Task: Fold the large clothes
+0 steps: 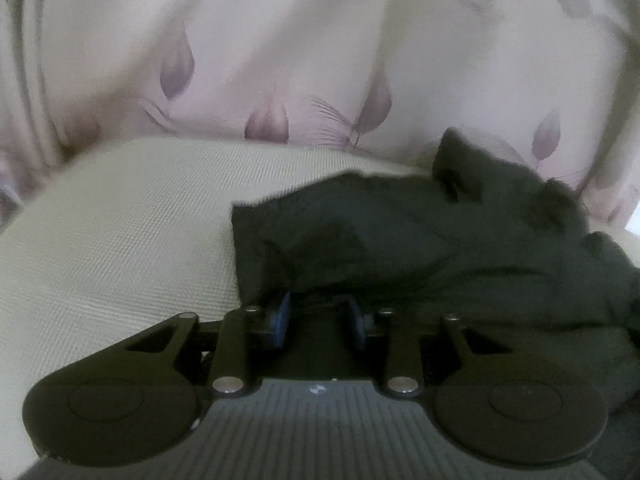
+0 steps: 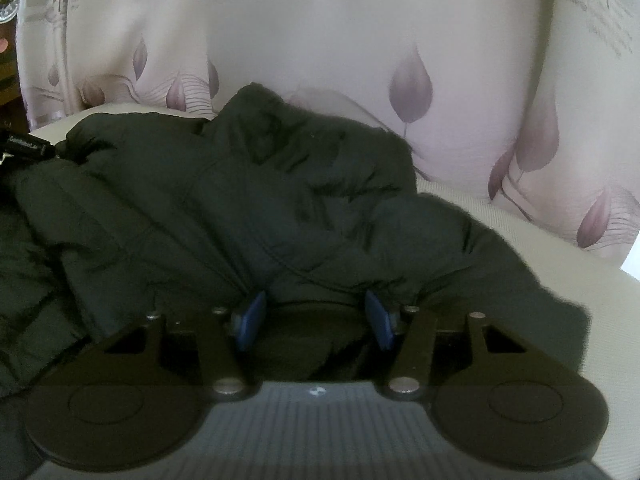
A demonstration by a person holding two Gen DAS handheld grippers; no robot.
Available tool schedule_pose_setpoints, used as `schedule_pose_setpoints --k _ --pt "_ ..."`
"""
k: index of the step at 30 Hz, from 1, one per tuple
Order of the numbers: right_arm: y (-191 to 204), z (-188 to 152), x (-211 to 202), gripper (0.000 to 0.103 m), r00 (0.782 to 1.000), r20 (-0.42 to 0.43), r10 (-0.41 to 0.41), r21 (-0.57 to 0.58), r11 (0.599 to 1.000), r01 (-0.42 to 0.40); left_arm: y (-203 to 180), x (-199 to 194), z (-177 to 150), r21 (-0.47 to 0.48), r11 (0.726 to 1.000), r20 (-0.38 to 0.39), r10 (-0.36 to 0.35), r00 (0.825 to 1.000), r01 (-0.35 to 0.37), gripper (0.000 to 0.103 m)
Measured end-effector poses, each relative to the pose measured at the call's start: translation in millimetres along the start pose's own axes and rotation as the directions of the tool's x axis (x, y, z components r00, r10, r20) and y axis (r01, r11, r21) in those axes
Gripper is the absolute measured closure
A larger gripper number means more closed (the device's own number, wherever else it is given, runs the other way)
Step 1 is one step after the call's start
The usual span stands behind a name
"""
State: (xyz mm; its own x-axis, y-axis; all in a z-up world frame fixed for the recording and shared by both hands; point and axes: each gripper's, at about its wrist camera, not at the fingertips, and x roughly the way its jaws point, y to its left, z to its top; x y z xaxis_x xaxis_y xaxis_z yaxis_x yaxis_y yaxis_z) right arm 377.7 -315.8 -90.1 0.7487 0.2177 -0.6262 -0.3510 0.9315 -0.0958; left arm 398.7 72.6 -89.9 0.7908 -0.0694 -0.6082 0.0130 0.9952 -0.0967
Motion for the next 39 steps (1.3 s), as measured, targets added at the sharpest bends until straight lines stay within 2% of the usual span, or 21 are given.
schedule_pose_setpoints --k 1,3,4,5,7,8,11,15,17,19,21,25,29,31,33,34,35,36,37,38,39 --pt "-0.5 5.9 -16.9 0.048 1.000 -0.014 -0.017 0.011 1.000 0.017 2.2 -26.5 -0.1 -0.014 0.999 0.047 -0.044 0.998 0.044 0.067" --pt "-4.2 -0.1 -81.7 0.040 0.994 0.111 -0.023 0.067 0.998 0.015 7.4 -77.8 -7.6 -0.028 0.994 0.095 -0.106 0.990 0.110 0.030" --pt "-7.7 -11.0 -113.3 0.020 0.987 0.158 0.004 0.102 0.995 -0.020 10.5 -108.7 -17.6 -0.027 0.993 0.114 -0.110 0.987 0.113 0.022" --pt "-13.2 -29.6 -148.9 0.006 0.980 0.192 0.058 0.154 0.984 -0.088 13.5 -134.2 -28.9 -0.025 0.993 0.136 -0.113 0.984 0.118 0.014" --pt "-19.2 -74.9 -207.5 0.005 0.961 0.251 0.112 0.244 0.954 -0.175 21.0 -185.5 -59.8 -0.002 0.989 0.176 -0.146 0.973 0.149 0.008" --pt "-20.0 -99.0 -232.8 0.005 0.957 0.270 0.104 0.283 0.942 -0.182 23.1 -202.6 -73.5 0.013 0.989 0.171 -0.147 0.974 0.147 0.004" --pt "-16.0 -176.9 -301.0 0.005 0.973 0.230 0.013 0.416 0.902 -0.110 37.0 -244.6 -119.9 0.016 0.991 0.155 -0.135 0.979 0.134 0.003" --pt "-2.9 -250.1 -352.8 0.005 0.980 0.181 -0.082 0.566 0.823 -0.036 57.3 -277.1 -168.5 -0.044 0.996 0.109 -0.071 0.991 0.076 0.001" --pt "2.3 -273.1 -363.8 0.005 0.977 0.197 -0.077 0.630 0.774 -0.066 69.4 -287.2 -186.7 -0.098 0.993 0.109 -0.056 0.992 0.067 0.000" --pt "9.8 -286.3 -362.7 0.005 0.980 0.191 -0.050 0.662 0.744 -0.091 84.5 -291.7 -198.7 -0.149 0.988 0.095 -0.018 0.995 0.033 0.000" --pt "14.4 -293.4 -355.0 0.005 0.977 0.212 -0.019 0.693 0.708 -0.136 101.2 -292.9 -207.3 -0.234 0.972 0.068 -0.007 0.998 0.023 0.000" --pt "14.1 -300.3 -327.9 0.005 0.973 0.222 0.057 0.780 0.588 -0.212 122.7 -289.4 -223.9 -0.347 0.937 0.022 -0.033 0.999 0.039 0.000" --pt "11.9 -298.9 -303.7 0.004 0.960 0.246 0.131 0.823 0.495 -0.279 129.7 -274.3 -233.3 -0.371 0.924 -0.012 -0.102 0.995 0.091 0.000" --pt "14.8 -296.9 -292.6 0.004 0.956 0.240 0.172 0.829 0.477 -0.293 127.4 -262.4 -236.0 -0.355 0.927 -0.031 -0.143 0.989 0.122 0.000" --pt "19.1 -292.6 -288.1 0.010 0.962 0.209 0.175 0.816 0.511 -0.270 124.9 -248.7 -236.8 -0.346 0.927 -0.064 -0.178 0.982 0.145 0.007" --pt "22.1 -290.0 -288.0 0.034 0.964 0.197 0.179 0.806 0.530 -0.263 124.0 -241.2 -237.4 -0.353 0.916 -0.070 -0.228 0.971 0.189 0.018" --pt "24.7 -287.5 -287.6 0.061 0.968 0.176 0.181 0.798 0.550 -0.248 123.3 -236.3 -237.0 -0.354 0.911 -0.079 -0.254 0.964 0.211 0.037" --pt "26.7 -284.5 -286.4 0.066 0.972 0.158 0.175 0.791 0.566 -0.231 123.0 -233.5 -237.7 -0.358 0.909 -0.084 -0.259 0.962 0.213 0.049" --pt "28.5 -283.3 -287.8 0.072 0.973 0.158 0.166 0.785 0.577 -0.225 123.9 -233.7 -237.3 -0.373 0.901 -0.074 -0.265 0.961 0.220 0.055" --pt "29.6 -282.0 -290.1 0.081 0.973 0.164 0.161 0.777 0.587 -0.228 124.9 -237.5 -237.0 -0.386 0.895 -0.052 -0.263 0.963 0.223 0.066" --pt "30.8 -279.9 -292.9 0.083 0.974 0.166 0.154 0.771 0.596 -0.225 125.4 -242.2 -235.7 -0.390 0.893 -0.032 -0.257 0.966 0.225 0.069"
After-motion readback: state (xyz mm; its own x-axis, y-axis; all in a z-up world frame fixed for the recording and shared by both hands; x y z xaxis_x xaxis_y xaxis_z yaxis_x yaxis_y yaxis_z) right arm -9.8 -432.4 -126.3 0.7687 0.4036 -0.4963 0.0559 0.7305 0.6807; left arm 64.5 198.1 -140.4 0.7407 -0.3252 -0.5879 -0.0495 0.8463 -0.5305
